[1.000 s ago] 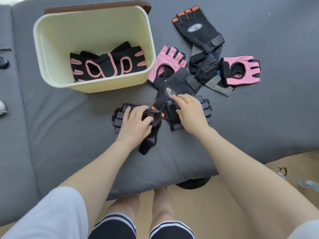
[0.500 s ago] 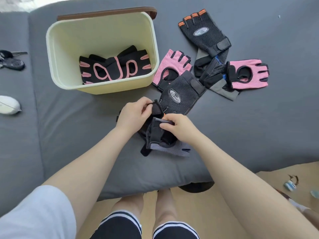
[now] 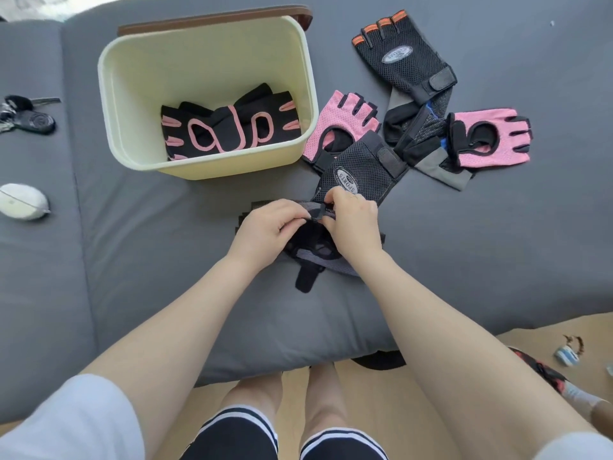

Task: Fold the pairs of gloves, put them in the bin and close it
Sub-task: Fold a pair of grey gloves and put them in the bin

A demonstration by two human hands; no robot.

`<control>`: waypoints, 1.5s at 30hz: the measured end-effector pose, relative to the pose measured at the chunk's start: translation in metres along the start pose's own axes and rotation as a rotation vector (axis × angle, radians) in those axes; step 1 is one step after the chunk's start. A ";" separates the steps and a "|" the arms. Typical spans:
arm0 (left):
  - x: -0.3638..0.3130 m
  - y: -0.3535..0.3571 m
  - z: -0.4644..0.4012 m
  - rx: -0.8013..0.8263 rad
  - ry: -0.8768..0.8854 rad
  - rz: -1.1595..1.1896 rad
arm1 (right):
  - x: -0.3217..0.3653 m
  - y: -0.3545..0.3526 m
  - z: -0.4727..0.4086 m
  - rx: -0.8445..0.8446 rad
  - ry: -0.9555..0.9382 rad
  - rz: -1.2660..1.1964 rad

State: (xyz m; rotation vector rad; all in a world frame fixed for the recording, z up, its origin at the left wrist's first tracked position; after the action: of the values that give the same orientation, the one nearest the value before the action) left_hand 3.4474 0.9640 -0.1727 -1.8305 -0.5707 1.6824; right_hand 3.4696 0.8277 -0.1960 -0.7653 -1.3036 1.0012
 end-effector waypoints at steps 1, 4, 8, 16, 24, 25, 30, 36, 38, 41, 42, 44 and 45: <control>0.001 0.002 0.002 0.021 0.017 -0.015 | 0.003 -0.001 -0.003 -0.019 -0.068 0.027; 0.008 0.016 0.011 0.138 0.008 -0.113 | 0.007 0.001 -0.003 -0.033 -0.218 0.087; 0.012 0.030 0.024 0.288 0.001 -0.196 | 0.003 -0.012 0.022 -0.134 -0.406 0.173; 0.007 0.018 0.058 0.102 0.136 -0.302 | -0.001 0.015 0.075 0.097 -0.532 0.310; 0.007 0.049 0.082 0.256 0.256 -0.435 | 0.005 0.005 0.067 0.035 -0.711 0.361; 0.006 0.049 0.082 0.236 0.294 -0.462 | 0.003 0.007 0.067 0.040 -0.701 0.351; 0.005 0.047 0.088 0.144 0.410 -0.487 | -0.008 0.014 0.069 0.127 -0.567 0.177; -0.020 0.012 0.054 -0.145 0.293 -0.355 | -0.015 0.010 0.066 0.279 -0.054 -0.265; -0.020 0.013 0.033 -0.148 0.252 -0.368 | -0.018 0.008 0.062 0.289 0.141 -0.368; -0.013 0.025 0.013 -0.086 0.178 -0.382 | -0.017 0.008 0.054 0.239 0.345 -0.433; -0.010 0.030 0.009 -0.066 0.153 -0.379 | -0.016 0.009 0.051 0.226 0.358 -0.411; -0.007 0.038 0.006 -0.062 0.126 -0.378 | -0.011 0.009 0.048 0.196 0.333 -0.329; -0.006 0.040 0.006 -0.071 0.120 -0.375 | -0.010 0.010 0.048 0.178 0.313 -0.285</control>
State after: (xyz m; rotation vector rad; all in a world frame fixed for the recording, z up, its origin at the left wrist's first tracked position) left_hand 3.4377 0.9308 -0.1953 -1.7292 -0.8697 1.3098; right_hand 3.4214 0.8180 -0.2023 -0.5552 -1.0032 0.7239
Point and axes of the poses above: each hand's wrist, its own z-axis away from the middle knuckle, its own y-axis out of the palm, x = y × z, the point moved 6 cm from there along -z, towards the middle knuckle, and after that the axes turned 9 degrees about -x, right-handed, at the moved point
